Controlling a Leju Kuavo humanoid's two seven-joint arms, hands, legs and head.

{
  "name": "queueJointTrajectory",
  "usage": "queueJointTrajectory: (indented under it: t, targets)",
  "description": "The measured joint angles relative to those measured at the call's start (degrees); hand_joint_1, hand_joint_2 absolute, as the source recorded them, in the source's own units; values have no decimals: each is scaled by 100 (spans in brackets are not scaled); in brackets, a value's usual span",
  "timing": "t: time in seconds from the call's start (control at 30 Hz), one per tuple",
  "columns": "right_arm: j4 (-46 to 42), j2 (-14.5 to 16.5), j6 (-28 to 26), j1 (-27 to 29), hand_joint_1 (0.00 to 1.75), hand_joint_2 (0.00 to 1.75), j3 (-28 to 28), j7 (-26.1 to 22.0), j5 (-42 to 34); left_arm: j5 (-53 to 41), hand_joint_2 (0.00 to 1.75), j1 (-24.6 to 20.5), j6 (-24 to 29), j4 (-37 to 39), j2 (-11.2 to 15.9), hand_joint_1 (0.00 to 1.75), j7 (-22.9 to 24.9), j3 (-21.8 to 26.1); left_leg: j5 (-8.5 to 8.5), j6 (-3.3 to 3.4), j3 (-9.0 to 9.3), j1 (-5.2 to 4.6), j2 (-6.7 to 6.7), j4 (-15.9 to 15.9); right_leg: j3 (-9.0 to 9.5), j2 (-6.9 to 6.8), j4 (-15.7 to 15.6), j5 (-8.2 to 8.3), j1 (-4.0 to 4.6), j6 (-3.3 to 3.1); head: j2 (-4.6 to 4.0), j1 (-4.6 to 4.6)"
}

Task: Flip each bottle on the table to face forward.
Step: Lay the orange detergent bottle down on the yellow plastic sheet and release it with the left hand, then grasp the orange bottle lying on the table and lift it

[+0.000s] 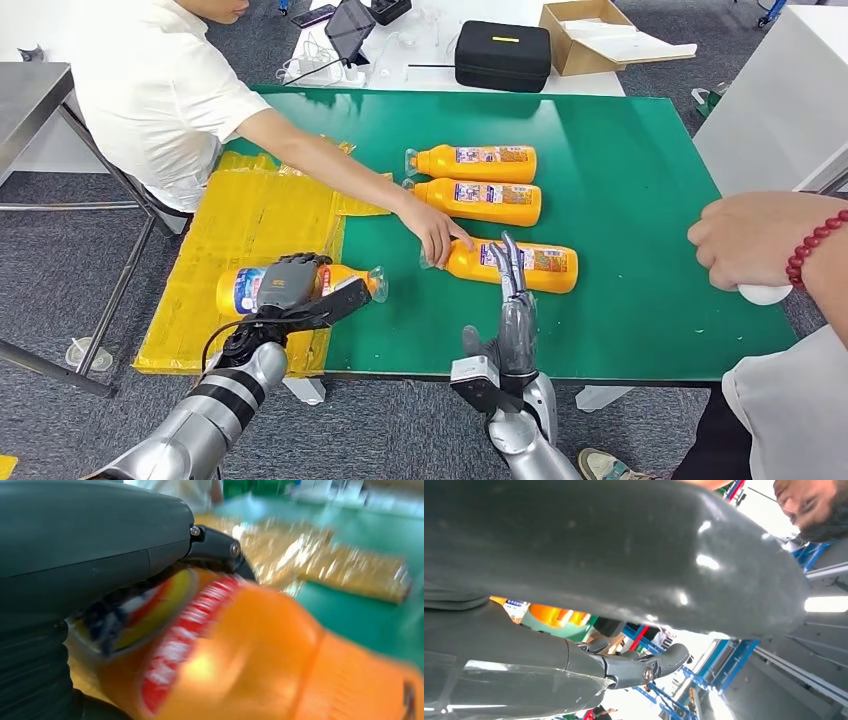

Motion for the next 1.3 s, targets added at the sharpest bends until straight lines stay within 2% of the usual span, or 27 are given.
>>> queueJointTrajectory:
  t: [0.23,0.43,0.57,0.7,0.83,0.97,1.1,1.23,1.3]
  targets:
    - [154,-39,0,-92,0,0,174,0,-96,282,175,-315,-1127,300,31,0,-49,-8,3,3,1,0,-10,0,9,-9,1,-1,0,1,0,0]
    - [251,-52,0,-150,0,0,217,0,-103,340,175,-436,-1324,422,57,0,-85,-11,8,-1,5,0,-10,0,12,-9,0,1,0,1,0,1]
    - [296,-63,0,-165,0,175,241,0,-103,345,175,-461,-1349,462,66,0,-96,-13,11,-4,7,0,-10,0,12,-8,1,3,0,1,0,1]
    - [325,-73,0,-182,0,175,269,0,-109,455,175,-497,-1608,476,104,0,-322,-12,13,-5,10,1,-13,-1,17,-11,3,2,0,1,0,-1]
    - [367,-102,0,-231,0,175,334,0,-142,666,175,-527,-1971,477,208,0,-848,-12,13,-5,19,1,-23,-2,30,-18,3,1,0,0,0,0]
    - [390,-128,0,-260,0,175,367,0,-137,972,175,-465,-2013,414,268,0,-1473,-13,18,2,22,0,-28,-2,34,-26,2,0,-2,1,0,1]
    - [389,-157,0,-249,0,175,359,0,-19,1455,175,-126,-1619,-30,276,0,-1991,-15,18,2,16,-2,-24,0,24,-24,2,2,-3,2,0,1]
    - [375,-186,0,-169,0,175,305,0,153,1853,175,406,-852,-1069,267,0,-1995,-117,18,2,-1,-2,-23,2,7,-24,2,3,-2,3,0,1]
    - [363,-196,0,-120,0,175,262,0,230,2007,175,651,-783,-1639,273,0,-1946,-271,17,2,-9,-1,-24,1,1,-25,2,2,-1,3,0,1]
